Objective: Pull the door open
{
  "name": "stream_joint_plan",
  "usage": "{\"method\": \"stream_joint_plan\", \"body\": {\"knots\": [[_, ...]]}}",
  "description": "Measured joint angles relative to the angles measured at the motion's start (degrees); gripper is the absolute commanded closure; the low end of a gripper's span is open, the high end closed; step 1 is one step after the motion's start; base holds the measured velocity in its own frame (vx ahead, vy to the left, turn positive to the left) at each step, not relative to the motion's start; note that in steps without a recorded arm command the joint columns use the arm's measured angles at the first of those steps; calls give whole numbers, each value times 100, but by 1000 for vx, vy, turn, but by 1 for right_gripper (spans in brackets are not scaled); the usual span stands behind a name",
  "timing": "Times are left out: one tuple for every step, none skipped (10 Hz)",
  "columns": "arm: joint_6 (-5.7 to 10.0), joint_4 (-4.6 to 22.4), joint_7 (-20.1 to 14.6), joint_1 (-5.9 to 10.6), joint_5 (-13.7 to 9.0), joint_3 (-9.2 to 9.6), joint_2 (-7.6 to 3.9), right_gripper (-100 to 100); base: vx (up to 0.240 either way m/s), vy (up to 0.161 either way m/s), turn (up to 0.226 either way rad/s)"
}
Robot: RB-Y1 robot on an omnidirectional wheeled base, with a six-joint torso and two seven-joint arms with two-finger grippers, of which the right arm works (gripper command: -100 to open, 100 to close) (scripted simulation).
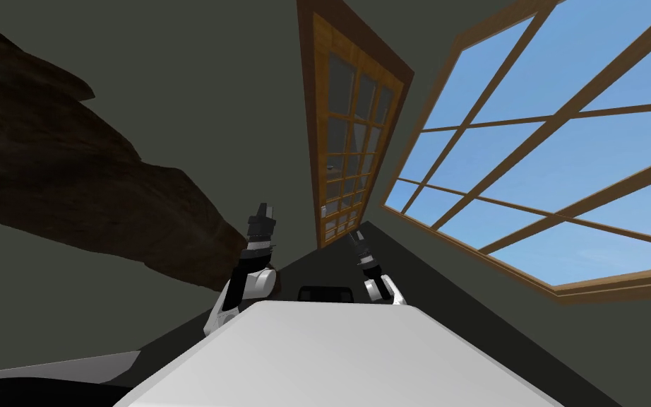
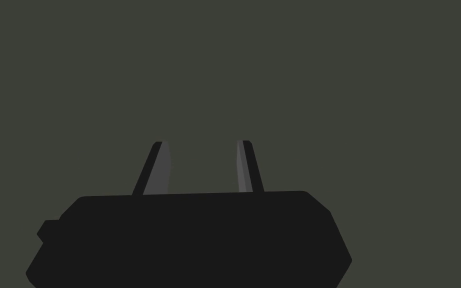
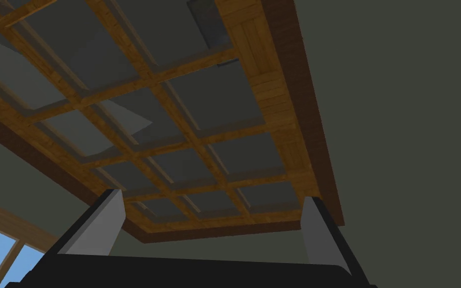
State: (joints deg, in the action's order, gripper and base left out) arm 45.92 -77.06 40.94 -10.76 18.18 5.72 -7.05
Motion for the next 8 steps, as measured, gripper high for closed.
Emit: {"method": "stream_joint_plan", "body": {"knots": [[49,157,101,48,48,10,7,-100,99,23,-4],[87,290,199,89,97,22,11,-100,88,20,-6],[99,380,283,115,146,39,8,-100,94,20,-5],[121,494,369,148,193,53,9,-100,92,31,-4],[160,645,456,207,235,56,5,-100,97,25,-6],[219,814,543,262,272,55,-4,-100,104,22,-5],[261,937,623,298,314,62,-16,-100,105,12,-5],[282,1044,698,336,358,72,-24,-100,104,20,-2]]}}
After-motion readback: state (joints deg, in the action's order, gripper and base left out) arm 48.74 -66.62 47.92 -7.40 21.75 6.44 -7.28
